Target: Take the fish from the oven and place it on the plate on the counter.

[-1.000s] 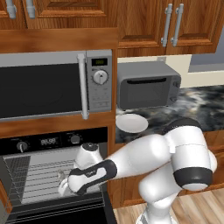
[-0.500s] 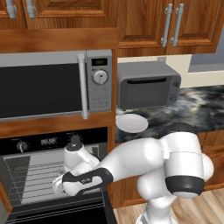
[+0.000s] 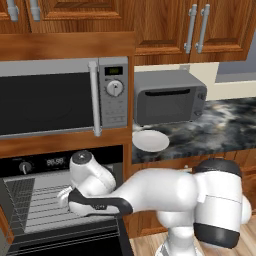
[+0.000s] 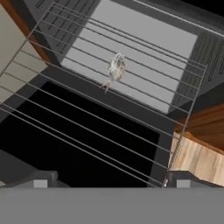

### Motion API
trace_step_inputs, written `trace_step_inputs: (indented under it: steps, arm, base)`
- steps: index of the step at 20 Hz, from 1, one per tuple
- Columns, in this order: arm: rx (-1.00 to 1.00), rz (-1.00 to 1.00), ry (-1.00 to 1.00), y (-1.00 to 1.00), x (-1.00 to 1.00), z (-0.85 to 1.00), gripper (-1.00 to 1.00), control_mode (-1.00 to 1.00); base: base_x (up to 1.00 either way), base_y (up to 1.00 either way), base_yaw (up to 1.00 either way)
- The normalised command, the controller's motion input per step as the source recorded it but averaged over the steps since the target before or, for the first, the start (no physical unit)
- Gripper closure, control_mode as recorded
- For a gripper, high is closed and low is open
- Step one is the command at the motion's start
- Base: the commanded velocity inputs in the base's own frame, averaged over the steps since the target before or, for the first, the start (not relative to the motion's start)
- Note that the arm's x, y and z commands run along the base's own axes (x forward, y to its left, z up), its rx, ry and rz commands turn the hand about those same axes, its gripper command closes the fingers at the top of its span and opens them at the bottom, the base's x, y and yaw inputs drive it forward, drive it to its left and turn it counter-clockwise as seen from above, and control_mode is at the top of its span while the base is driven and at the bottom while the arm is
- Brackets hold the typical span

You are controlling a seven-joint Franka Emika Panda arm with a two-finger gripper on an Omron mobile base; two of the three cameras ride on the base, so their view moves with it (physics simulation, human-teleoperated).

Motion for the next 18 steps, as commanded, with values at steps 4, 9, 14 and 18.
trace_step_inputs:
  steps: [4, 9, 14, 18]
  arm:
    - [0.06, -0.01, -0.38, -0.1, 0.09, 0.04, -1.0, -1.0]
    - [0.07, 0.0, -0.29, -0.01, 0.13, 0.0, -1.0, -1.0]
    - [0.18, -0.01, 0.14, -0.04, 0.28, 0.18, -1.0, -1.0]
    - [0.2, 0.0, 0.3, 0.0, 0.2, 0.02, -1.0, -1.0]
  base:
    - [0.0, 0.0, 0.0]
    - [0.0, 0.0, 0.0]
    - [0.0, 0.0, 0.0]
    - [0.0, 0.0, 0.0]
